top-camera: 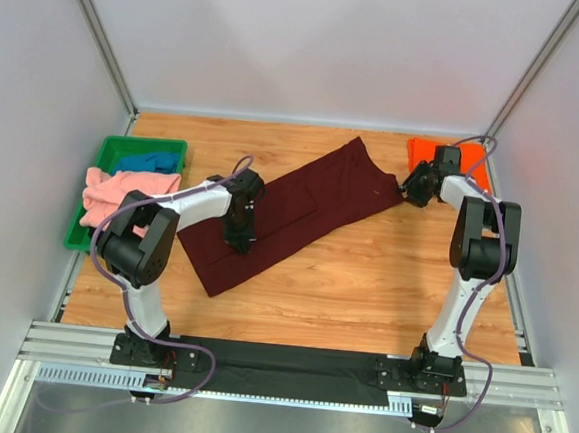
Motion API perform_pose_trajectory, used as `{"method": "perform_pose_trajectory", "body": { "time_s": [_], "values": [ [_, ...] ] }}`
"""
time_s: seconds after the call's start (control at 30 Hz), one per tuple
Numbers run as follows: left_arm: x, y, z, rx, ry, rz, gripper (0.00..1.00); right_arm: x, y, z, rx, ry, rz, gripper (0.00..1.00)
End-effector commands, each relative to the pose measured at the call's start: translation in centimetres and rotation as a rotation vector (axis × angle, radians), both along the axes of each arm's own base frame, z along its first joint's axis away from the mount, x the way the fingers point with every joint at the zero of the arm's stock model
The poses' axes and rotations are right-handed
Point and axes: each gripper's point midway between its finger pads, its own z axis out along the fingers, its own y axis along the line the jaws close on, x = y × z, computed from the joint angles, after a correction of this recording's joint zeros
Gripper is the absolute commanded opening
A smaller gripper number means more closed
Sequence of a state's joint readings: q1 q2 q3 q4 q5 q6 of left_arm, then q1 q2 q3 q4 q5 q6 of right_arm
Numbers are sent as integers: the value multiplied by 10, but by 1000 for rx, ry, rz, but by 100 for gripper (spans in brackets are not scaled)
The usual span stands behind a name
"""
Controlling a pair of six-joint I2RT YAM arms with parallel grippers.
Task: Fold and stack the t-shirts
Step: Fold the tshirt
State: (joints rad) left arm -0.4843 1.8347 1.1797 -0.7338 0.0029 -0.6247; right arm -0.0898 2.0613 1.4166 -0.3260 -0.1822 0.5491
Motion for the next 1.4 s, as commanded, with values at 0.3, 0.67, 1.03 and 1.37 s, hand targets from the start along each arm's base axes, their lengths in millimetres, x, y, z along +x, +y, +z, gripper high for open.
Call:
{"method": "perform_pose_trajectory", "body": {
  "time_s": [0.3, 0.67, 1.03, 1.37],
  "values": [
    [-11, -9, 33, 161, 19, 23, 20, 77, 14, 14, 74, -143, 60, 3],
    [10, 9, 93, 216, -163, -258, 40, 158, 11, 25, 55, -249, 134, 2],
    [13, 67, 44, 175, 29, -206, 55, 165, -3, 75, 55, -306, 100, 47],
    [19, 72, 7, 144, 123, -232, 54, 91, 29, 96, 216, -235, 125, 59]
  ]
}}
